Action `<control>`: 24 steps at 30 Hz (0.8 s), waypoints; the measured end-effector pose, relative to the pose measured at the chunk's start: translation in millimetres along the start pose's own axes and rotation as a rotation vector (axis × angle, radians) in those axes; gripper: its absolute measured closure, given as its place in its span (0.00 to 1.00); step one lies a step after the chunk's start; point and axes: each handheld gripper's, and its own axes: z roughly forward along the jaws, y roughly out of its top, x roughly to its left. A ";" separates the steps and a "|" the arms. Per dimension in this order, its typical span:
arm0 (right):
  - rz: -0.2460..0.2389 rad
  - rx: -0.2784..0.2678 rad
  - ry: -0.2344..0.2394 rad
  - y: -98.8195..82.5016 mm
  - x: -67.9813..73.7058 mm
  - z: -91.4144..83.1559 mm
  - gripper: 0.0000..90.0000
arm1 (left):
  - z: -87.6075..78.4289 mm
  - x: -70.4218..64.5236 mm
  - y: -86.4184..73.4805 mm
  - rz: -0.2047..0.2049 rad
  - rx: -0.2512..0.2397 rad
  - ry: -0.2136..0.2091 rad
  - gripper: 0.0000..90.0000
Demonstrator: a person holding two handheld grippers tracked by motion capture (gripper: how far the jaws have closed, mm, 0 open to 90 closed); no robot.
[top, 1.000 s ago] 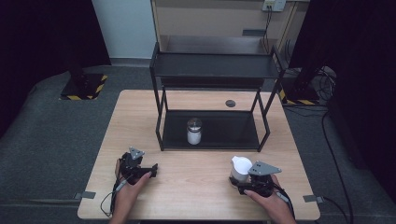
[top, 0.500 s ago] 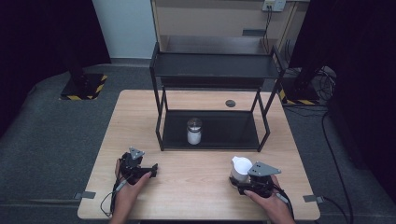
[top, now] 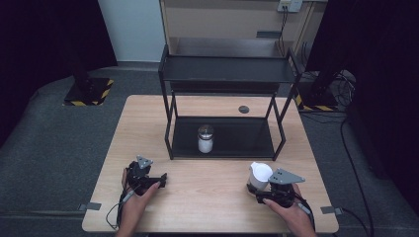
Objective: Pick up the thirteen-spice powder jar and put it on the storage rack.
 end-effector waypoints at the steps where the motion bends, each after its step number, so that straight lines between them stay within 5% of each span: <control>1: 0.000 0.002 -0.002 0.7 -0.8 -0.5 0.35 | 0.0 0.0 0.0 0.000 0.000 0.000 0.00; 24: -0.019 0.030 -0.019 46.2 -11.1 1.5 0.35 | 0.0 0.1 0.0 0.000 0.000 -0.001 0.00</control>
